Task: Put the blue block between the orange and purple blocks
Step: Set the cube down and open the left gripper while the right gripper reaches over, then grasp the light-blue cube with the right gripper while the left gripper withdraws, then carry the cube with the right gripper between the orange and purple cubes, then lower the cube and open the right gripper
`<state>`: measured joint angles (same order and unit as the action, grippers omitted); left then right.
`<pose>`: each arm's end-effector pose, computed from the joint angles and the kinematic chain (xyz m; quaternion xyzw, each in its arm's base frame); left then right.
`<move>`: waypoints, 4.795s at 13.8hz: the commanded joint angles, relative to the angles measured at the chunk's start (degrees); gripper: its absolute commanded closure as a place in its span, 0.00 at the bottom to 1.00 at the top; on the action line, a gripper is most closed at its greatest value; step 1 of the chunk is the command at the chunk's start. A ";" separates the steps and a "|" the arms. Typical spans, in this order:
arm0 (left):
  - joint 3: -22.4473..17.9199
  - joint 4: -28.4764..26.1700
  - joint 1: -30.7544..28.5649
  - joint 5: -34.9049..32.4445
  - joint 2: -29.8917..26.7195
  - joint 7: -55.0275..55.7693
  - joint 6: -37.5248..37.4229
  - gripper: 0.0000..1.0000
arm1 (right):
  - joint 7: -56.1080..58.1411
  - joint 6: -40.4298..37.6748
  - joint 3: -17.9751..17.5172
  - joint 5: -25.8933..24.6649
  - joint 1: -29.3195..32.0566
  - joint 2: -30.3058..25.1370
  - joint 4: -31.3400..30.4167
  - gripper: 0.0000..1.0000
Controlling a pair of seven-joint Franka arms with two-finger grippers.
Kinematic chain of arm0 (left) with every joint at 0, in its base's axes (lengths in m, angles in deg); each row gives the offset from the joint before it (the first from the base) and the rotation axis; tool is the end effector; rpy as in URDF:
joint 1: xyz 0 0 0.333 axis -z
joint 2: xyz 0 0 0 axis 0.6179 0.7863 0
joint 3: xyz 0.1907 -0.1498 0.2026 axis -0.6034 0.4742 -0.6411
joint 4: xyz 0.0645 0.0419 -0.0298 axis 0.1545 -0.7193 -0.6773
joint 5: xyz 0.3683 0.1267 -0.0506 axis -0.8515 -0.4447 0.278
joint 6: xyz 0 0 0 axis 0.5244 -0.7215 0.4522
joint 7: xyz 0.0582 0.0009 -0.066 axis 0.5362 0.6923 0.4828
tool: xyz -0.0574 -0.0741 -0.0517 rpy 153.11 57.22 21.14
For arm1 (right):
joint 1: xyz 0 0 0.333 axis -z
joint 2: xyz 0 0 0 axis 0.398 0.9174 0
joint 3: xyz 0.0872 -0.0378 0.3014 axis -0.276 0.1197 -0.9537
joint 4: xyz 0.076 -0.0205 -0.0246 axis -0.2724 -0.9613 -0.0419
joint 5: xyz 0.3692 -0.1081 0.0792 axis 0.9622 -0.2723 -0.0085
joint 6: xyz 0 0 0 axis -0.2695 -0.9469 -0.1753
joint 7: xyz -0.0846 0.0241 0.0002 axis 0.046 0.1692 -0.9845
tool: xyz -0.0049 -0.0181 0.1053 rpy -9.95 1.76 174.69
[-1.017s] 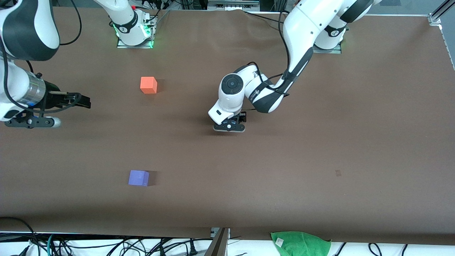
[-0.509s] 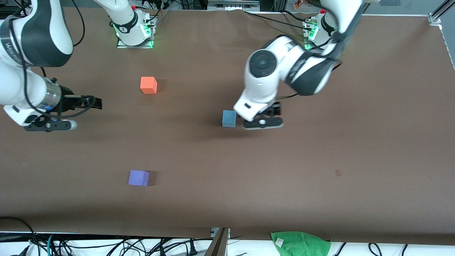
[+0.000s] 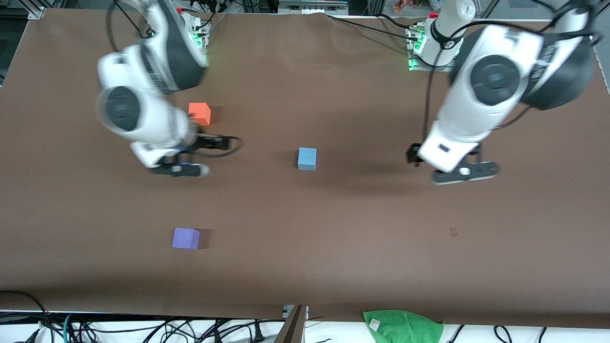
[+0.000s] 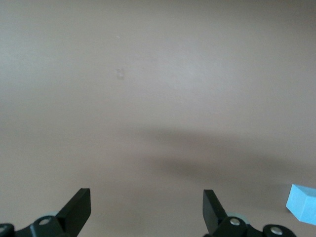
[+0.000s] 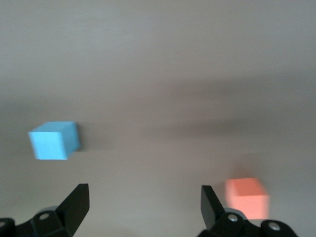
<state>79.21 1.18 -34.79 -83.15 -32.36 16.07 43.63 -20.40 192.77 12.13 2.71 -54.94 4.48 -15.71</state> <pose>0.6173 -0.1858 0.5207 -0.9949 -0.0845 0.0132 0.0543 0.5731 0.3202 0.4194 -0.9935 0.0574 0.0934 0.0315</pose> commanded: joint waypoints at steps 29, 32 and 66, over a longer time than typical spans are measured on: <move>-15.85 -21.09 -1.44 10.67 -23.22 -32.93 2.99 0.00 | -6.18 24.59 1.32 -1.89 -13.10 18.28 3.50 1.00; -15.50 -20.31 -1.52 10.67 -22.43 -32.94 2.29 0.00 | 5.77 15.88 1.58 -1.88 -4.93 12.22 0.88 1.00; -14.88 -19.16 -1.44 10.67 -21.46 -32.14 1.41 0.00 | 29.63 3.17 8.25 2.16 9.69 -16.63 -14.73 0.01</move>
<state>64.43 -18.27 -36.36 -73.53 -53.76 -15.43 45.08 7.94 204.41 19.41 4.50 -45.66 -12.40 -37.15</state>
